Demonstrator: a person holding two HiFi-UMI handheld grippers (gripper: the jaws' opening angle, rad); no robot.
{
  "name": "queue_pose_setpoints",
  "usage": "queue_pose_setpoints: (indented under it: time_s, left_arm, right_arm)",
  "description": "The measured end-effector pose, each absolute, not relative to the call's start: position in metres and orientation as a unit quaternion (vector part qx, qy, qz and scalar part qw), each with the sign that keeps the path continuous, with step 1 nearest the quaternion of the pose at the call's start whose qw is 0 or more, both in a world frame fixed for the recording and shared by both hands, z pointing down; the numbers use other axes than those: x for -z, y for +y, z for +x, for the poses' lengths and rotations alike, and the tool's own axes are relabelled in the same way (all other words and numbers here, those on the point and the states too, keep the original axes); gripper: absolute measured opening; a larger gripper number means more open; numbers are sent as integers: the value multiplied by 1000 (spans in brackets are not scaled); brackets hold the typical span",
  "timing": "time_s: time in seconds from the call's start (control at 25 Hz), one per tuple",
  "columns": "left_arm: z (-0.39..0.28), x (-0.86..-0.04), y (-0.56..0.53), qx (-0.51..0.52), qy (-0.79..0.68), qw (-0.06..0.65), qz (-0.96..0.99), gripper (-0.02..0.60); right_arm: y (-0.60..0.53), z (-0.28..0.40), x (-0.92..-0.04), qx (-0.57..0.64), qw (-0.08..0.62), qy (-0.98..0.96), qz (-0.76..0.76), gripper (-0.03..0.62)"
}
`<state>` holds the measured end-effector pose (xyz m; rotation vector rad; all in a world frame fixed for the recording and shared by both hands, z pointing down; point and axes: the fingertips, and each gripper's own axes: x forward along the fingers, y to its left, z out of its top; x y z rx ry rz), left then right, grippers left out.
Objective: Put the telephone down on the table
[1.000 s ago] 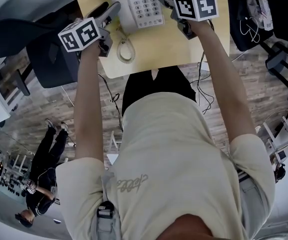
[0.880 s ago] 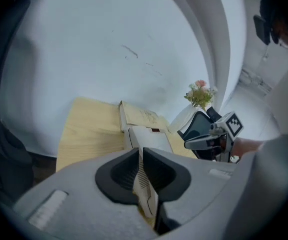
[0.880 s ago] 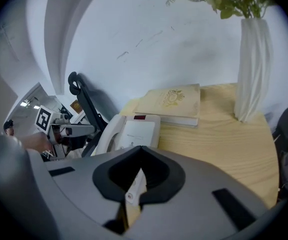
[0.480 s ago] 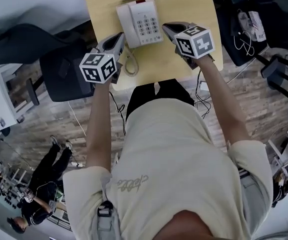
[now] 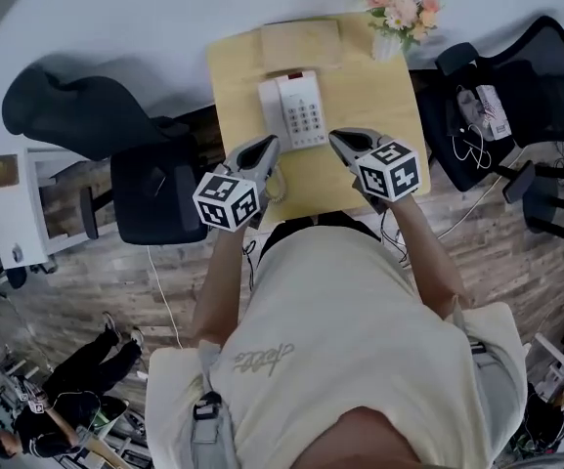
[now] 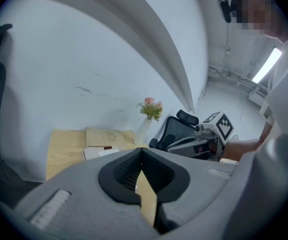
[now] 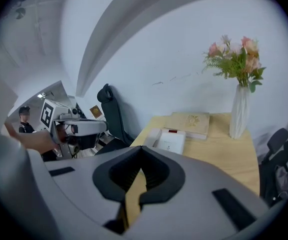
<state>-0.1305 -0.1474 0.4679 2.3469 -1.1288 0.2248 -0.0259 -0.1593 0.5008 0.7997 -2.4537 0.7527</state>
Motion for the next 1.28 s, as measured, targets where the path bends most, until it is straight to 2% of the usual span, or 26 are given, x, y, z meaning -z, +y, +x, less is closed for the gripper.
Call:
queue_pose_setpoints:
  time_s: [0.52, 1.28]
  left_arm:
    - [-112, -359, -137, -102, -400, 127, 902, 17]
    - [-146, -200, -202, -5, -459, -31, 888, 18]
  right_arm:
    - [-163, -12, -370, -176, 128, -927, 304, 2]
    - [-215, -14, -218, 2, 24, -937, 348, 2]
